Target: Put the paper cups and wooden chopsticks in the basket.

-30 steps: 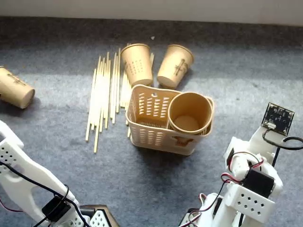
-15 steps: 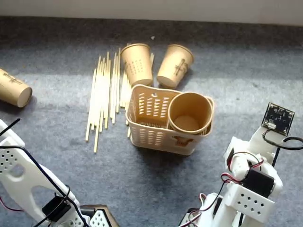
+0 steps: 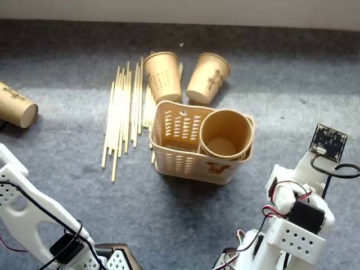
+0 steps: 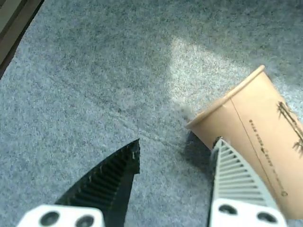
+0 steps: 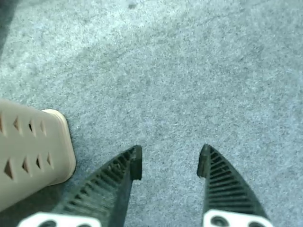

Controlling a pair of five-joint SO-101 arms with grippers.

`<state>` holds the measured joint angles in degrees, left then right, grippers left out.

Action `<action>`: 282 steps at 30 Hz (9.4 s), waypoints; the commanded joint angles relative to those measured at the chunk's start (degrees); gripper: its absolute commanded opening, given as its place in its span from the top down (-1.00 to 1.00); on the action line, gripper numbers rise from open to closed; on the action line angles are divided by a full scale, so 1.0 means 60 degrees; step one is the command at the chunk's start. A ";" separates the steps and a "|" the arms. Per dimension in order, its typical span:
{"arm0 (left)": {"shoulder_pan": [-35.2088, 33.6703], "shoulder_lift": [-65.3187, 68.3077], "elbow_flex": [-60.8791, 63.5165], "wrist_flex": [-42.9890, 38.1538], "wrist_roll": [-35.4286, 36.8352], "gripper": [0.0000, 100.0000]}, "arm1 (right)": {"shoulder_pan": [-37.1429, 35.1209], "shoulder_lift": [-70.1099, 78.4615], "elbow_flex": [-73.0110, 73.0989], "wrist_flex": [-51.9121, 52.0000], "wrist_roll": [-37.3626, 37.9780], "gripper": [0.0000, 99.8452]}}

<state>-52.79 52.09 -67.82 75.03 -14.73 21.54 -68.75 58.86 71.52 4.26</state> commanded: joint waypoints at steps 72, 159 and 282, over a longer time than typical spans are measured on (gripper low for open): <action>0.4842 0.3436 -0.1751 -0.3458 0.2608 0.49 | -0.0095 -0.0139 -0.0007 -0.0110 -0.0044 0.59; 0.3245 -0.1780 -0.4520 0.1201 0.2857 0.52 | -0.0095 -0.0139 -0.0022 -0.0110 -0.0059 0.59; 0.7421 -0.4256 -0.3861 0.4498 0.5465 0.41 | -0.0549 -0.0139 0.0256 -0.0198 -0.0029 0.59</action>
<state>-10.24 39.34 -92.62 100.70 24.57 18.73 -68.75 60.97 71.52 4.18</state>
